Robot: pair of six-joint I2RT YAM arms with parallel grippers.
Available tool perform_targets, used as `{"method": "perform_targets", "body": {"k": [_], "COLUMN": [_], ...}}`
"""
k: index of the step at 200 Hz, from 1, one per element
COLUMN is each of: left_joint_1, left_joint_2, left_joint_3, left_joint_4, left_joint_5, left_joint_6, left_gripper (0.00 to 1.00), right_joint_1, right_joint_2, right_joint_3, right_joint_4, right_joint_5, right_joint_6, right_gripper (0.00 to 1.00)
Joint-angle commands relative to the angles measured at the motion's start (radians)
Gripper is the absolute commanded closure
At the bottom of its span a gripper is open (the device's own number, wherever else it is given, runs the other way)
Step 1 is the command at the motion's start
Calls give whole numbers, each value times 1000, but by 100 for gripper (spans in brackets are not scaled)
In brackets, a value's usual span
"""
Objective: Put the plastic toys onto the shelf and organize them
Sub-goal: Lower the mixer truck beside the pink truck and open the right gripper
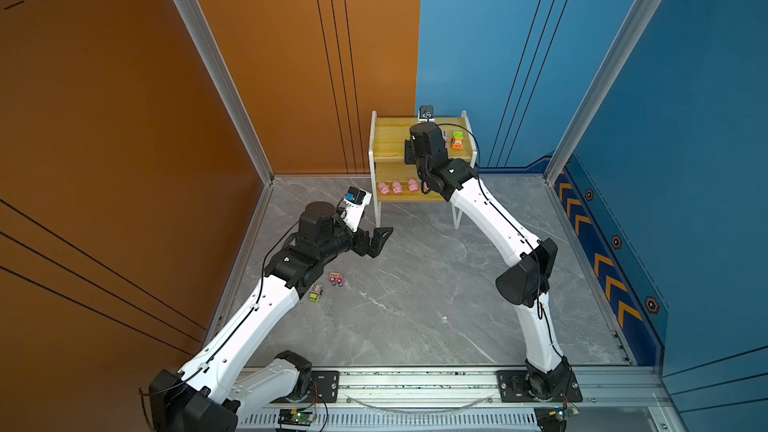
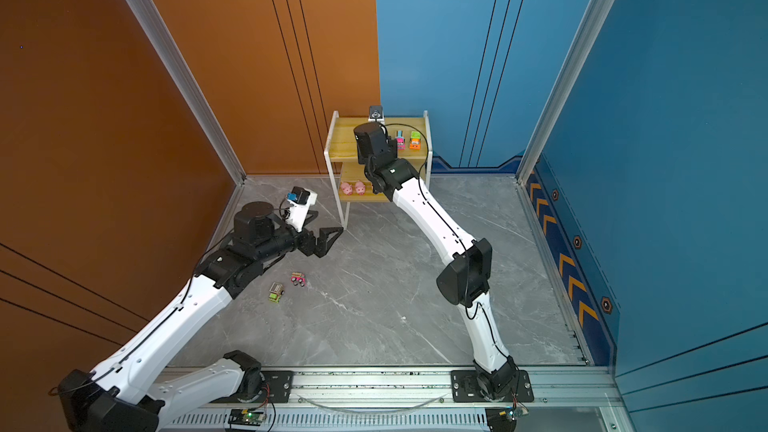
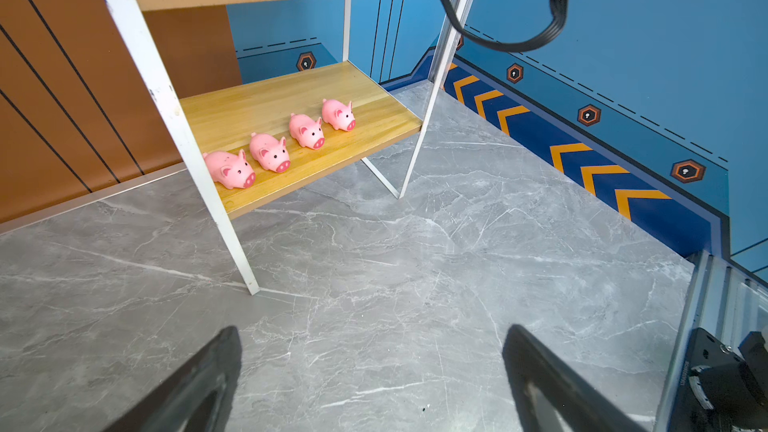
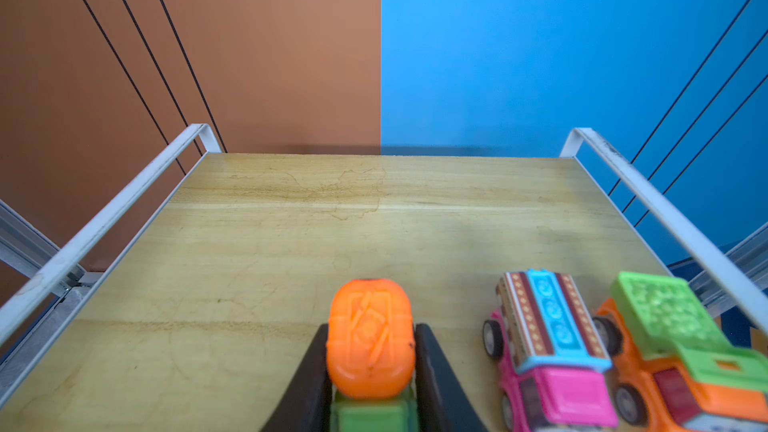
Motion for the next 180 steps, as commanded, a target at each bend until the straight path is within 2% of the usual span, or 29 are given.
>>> {"method": "perform_targets", "body": {"k": [1, 71, 127, 180], "left_joint_1": [8, 9, 11, 29], "left_joint_2": [2, 7, 11, 13], "left_joint_3": [-7, -6, -6, -7], "left_joint_4": [14, 14, 14, 14], "left_joint_5": [23, 27, 25, 21], "left_joint_6": [-10, -13, -14, -17], "left_gripper": [1, 1, 1, 2], "right_joint_1": [-2, -11, -10, 5], "right_joint_2": [22, 48, 30, -27], "right_joint_3": [41, 62, 86, 100], "right_joint_4": [-22, -31, -28, 0], "right_joint_5": [-11, -14, -41, -35], "right_joint_6": [17, 18, 17, -44], "right_gripper": [74, 71, 54, 38]}}
